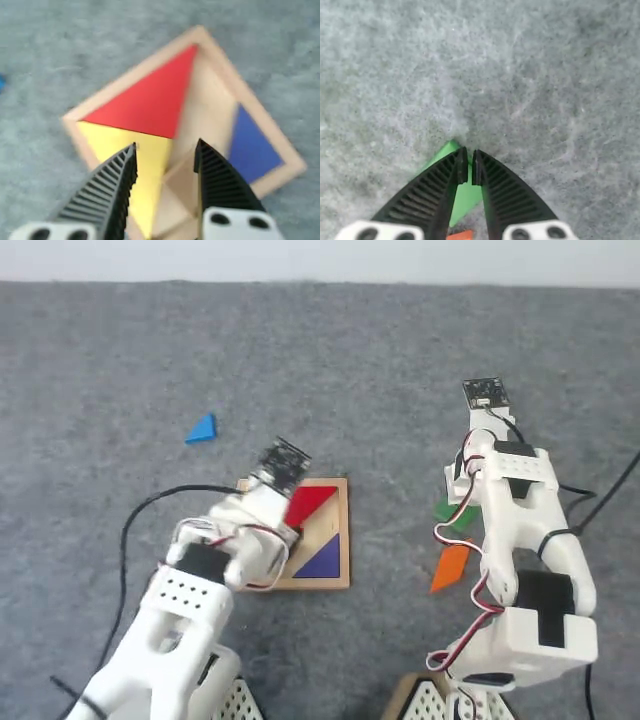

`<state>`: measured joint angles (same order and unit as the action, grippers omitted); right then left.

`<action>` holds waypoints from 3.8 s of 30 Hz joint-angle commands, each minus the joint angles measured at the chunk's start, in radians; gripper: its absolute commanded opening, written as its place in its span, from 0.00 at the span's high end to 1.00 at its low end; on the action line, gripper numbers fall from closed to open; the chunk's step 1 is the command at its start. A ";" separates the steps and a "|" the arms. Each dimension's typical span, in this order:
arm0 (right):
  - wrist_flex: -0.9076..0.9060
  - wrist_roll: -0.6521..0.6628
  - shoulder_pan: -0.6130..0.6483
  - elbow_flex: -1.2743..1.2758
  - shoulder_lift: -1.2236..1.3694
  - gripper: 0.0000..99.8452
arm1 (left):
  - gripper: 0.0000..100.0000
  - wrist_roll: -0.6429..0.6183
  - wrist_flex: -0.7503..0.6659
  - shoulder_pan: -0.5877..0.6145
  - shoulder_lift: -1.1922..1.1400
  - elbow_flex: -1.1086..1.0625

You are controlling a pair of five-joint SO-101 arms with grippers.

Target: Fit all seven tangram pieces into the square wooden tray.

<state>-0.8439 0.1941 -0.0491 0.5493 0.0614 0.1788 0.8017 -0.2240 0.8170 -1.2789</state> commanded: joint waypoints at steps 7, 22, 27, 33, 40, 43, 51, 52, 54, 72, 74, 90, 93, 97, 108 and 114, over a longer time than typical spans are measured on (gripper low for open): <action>0.022 -0.002 -0.016 -0.003 -0.071 0.97 | 0.91 -0.063 0.014 0.164 -0.032 0.127; -0.222 0.143 0.453 -0.009 -0.478 0.87 | 0.99 -0.017 -0.146 0.543 -0.040 0.068; -0.216 0.140 0.624 -0.055 -0.326 0.74 | 0.99 -0.002 -0.181 0.542 -0.041 0.047; -0.216 0.048 0.757 -0.181 -0.130 0.88 | 0.99 -0.002 -0.184 0.543 -0.041 0.044; -0.209 -0.034 0.802 -0.253 0.007 0.99 | 0.99 -0.026 -0.187 0.577 -0.041 0.048; -0.208 -0.037 0.803 -0.249 0.015 0.99 | 0.99 -0.038 -0.209 0.595 -0.041 0.048; -0.193 -0.083 0.889 -0.244 0.022 0.99 | 0.99 -0.043 -0.213 0.601 -0.041 0.048; -0.176 -0.087 0.895 -0.232 0.022 0.99 | 0.99 -0.043 -0.213 0.601 -0.041 0.048; -0.114 -0.087 0.898 -0.190 0.022 0.99 | 0.99 -0.043 -0.213 0.601 -0.041 0.048; -0.039 -0.032 0.895 -0.074 0.021 0.99 | 0.99 -0.043 -0.213 0.601 -0.041 0.044; -0.039 -0.025 0.908 -0.060 0.018 0.99 | 0.99 -0.043 -0.213 0.601 -0.041 0.044; -0.208 0.068 1.033 -0.075 -0.051 0.99 | 0.99 -0.040 -0.213 0.600 -0.041 0.044; -0.232 0.063 1.009 -0.066 -0.131 0.99 | 0.99 -0.040 -0.213 0.600 -0.041 0.044; -0.239 0.060 0.905 -0.043 -0.245 0.99 | 0.99 -0.041 -0.213 0.600 -0.041 0.044; -0.469 0.189 0.432 -0.011 -0.673 0.99 | 0.99 -0.037 -0.213 0.595 -0.037 0.033; -0.389 0.279 0.205 0.144 -0.659 0.87 | 0.99 -0.037 -0.213 0.594 -0.038 0.033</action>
<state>-1.2827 0.4227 0.2394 0.6567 -0.5831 0.1542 0.6099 0.3682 0.7756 -1.2574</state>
